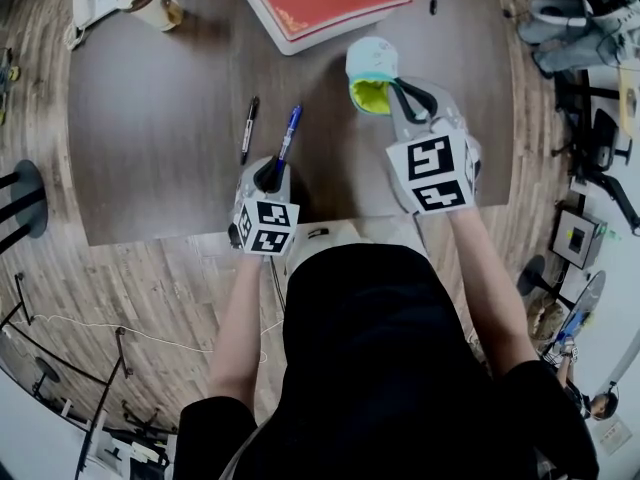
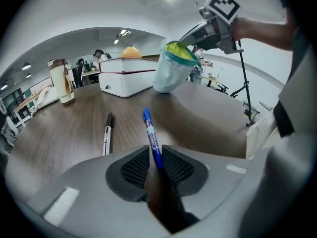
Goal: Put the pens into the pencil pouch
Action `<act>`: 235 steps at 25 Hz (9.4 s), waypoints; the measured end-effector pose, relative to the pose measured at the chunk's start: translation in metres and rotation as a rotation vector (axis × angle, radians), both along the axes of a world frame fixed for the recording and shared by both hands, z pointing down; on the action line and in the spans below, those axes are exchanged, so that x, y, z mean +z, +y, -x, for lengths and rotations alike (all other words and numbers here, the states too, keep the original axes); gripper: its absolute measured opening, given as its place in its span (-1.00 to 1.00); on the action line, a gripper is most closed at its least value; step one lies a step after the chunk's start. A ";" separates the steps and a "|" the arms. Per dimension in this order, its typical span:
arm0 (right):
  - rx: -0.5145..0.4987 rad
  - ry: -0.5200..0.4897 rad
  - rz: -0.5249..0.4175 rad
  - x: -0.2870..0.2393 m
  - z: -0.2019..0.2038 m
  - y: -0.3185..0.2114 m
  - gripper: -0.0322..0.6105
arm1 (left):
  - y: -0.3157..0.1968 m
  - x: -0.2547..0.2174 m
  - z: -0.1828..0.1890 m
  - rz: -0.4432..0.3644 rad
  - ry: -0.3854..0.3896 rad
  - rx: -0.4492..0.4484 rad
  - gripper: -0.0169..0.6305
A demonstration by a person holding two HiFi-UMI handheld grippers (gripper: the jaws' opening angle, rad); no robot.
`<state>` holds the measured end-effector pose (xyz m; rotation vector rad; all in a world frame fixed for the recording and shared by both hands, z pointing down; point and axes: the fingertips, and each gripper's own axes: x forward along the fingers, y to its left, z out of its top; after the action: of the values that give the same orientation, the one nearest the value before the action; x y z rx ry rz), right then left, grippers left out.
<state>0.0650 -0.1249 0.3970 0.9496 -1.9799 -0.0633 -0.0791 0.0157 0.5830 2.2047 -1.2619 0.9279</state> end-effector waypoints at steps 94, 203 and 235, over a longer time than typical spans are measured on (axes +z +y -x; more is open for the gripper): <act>0.005 -0.075 -0.016 -0.002 0.004 -0.001 -0.82 | -0.033 -0.153 -0.074 -0.179 0.067 0.152 -0.84; -0.054 -0.028 0.014 0.002 0.027 0.000 -0.82 | -0.022 -0.025 0.066 0.035 -0.055 -0.189 -0.80; -0.037 -0.033 0.004 -0.002 0.021 0.000 -0.82 | -0.009 0.001 0.075 0.108 -0.059 -0.216 -0.85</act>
<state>0.0444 -0.1245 0.3954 0.9168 -2.0275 -0.0647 -0.1538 0.0070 0.5836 1.9271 -1.4096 0.9574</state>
